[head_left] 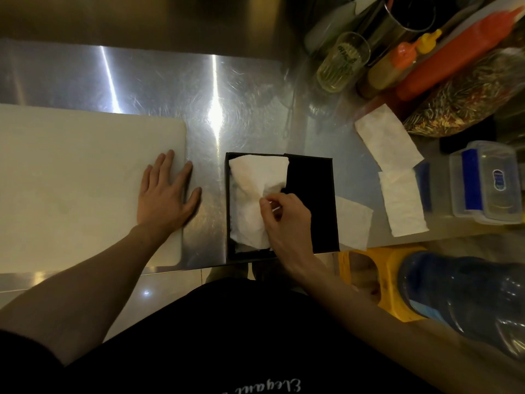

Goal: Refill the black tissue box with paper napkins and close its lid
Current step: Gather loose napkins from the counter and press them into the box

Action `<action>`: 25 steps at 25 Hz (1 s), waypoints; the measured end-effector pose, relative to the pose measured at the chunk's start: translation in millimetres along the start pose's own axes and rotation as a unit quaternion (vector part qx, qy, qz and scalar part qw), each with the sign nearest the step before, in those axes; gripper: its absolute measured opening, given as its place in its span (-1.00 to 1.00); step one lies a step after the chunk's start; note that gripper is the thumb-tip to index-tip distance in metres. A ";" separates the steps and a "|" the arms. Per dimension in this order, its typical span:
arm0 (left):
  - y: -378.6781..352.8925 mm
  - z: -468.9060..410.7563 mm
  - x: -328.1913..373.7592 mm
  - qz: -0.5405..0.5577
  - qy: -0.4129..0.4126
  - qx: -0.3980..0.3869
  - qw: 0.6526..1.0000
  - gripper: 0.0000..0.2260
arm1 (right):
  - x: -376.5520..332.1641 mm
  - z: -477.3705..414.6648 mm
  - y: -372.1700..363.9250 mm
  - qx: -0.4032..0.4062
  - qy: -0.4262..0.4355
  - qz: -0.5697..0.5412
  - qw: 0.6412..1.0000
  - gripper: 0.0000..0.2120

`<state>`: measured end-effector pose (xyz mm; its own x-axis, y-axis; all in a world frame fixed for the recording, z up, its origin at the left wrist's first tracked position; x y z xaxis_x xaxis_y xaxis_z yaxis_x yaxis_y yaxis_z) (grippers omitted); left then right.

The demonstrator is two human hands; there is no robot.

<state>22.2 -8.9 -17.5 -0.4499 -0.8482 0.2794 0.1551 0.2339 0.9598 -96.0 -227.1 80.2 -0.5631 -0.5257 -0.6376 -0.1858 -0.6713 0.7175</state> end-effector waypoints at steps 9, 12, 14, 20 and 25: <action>-1.0 -0.6 -1.5 -0.007 -0.005 0.012 1.000 -0.46 | -17.0 -5.8 -4.9 -0.014 0.110 0.118 0.987 -0.78; -0.8 -0.3 -1.1 -0.006 -0.004 0.019 1.000 -0.47 | -25.3 -8.9 -8.3 0.031 0.204 0.203 0.957 -0.68; -1.0 -0.1 -0.9 -0.005 -0.006 0.021 1.000 -0.47 | -23.4 -9.3 -19.4 0.007 0.229 0.285 0.931 -0.58; -1.5 -0.6 -1.2 -0.006 -0.001 0.016 1.000 -0.47 | -2.0 -17.6 -41.9 -0.140 0.151 0.354 0.912 -0.32; -0.5 -0.6 -0.8 -0.005 -0.002 0.015 1.000 -0.47 | -2.0 -28.3 -51.4 -0.192 0.125 0.344 0.910 -0.29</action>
<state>23.0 -8.6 -18.2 -0.4551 -0.8483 0.2706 0.1254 0.2399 0.9627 -62.5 -206.3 36.6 -0.2291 -0.9615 -0.1520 0.4639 -0.2451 0.8513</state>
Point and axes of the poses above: each hand's wrist, its own z-axis away from the middle knuckle, its own y-axis out of the back of the hand, x = y × z, the point moved 3 cm from there along -z, towards the middle knuckle, and after that the axes turned 5 degrees about -y, right-handed, at the moved point
